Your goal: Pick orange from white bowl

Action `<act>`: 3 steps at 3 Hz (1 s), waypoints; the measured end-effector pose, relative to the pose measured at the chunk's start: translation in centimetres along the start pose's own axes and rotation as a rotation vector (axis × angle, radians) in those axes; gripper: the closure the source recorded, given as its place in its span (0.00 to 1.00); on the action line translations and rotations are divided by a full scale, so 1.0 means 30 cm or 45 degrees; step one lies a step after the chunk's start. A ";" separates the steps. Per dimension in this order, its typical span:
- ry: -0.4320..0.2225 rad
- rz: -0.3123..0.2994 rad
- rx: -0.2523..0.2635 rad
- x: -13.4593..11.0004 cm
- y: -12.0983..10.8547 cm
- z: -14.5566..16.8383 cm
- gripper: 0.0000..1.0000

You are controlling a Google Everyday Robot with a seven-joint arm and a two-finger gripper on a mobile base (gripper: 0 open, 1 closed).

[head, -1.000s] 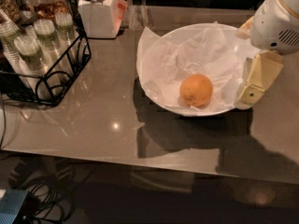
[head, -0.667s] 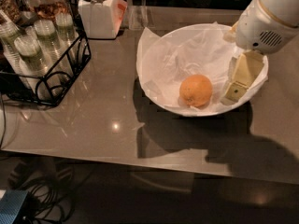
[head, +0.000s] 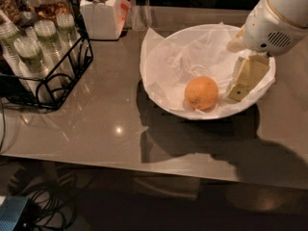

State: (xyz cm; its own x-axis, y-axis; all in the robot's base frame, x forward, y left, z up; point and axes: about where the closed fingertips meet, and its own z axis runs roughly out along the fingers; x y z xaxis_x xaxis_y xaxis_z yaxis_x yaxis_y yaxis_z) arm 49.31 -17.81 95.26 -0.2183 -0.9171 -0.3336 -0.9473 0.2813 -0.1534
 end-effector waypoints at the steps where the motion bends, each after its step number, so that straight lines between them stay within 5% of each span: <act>1: -0.007 0.001 -0.006 -0.005 -0.005 0.009 0.16; 2: -0.037 -0.018 -0.030 -0.039 -0.033 0.048 0.09; 3: -0.060 -0.037 -0.074 -0.074 -0.052 0.095 0.15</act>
Offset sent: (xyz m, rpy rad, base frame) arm 0.0299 0.0219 -0.0168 0.0568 0.0294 0.0557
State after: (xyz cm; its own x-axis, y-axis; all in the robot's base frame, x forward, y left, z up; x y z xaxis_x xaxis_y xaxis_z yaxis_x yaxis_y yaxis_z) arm 51.94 -15.43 93.59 -0.1804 -0.9098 -0.3737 -0.9653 0.2367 -0.1102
